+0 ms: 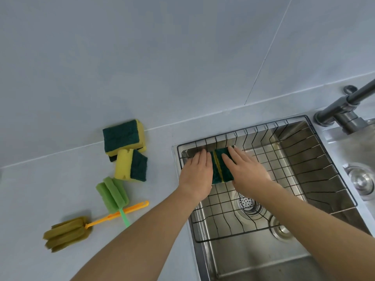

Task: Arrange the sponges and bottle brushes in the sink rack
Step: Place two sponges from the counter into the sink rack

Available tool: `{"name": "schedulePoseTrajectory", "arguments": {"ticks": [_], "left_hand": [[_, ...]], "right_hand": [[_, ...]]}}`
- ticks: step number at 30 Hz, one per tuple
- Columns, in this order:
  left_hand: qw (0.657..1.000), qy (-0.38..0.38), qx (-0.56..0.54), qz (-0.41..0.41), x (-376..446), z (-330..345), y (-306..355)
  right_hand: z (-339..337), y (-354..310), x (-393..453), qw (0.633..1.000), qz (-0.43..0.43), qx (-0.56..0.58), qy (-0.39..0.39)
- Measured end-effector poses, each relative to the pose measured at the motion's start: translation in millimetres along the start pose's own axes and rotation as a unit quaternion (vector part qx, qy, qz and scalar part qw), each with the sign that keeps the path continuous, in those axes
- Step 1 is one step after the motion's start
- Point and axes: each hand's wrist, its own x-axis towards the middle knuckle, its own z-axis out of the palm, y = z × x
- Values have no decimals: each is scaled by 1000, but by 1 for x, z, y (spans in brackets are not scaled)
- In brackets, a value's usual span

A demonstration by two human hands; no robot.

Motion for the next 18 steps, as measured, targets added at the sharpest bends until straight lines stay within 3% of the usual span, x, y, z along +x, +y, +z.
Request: {"name": "schedulePoseTrajectory", "arguments": {"ticks": [6, 9, 13, 18], "left_hand": [[997, 31, -51, 43, -27, -27, -12], [997, 11, -72, 40, -50, -43, -31], [991, -38, -125, 6, -90, -51, -58], [977, -77, -190, -62, -144, -48, -88]], "right_hand": [[-12, -14, -21, 1000, 21, 2, 3], [-28, -20, -31, 999, 29, -5, -16], [-56, -37, -44, 994, 76, 11, -80], [-73, -62, -58, 993, 74, 35, -87]]}}
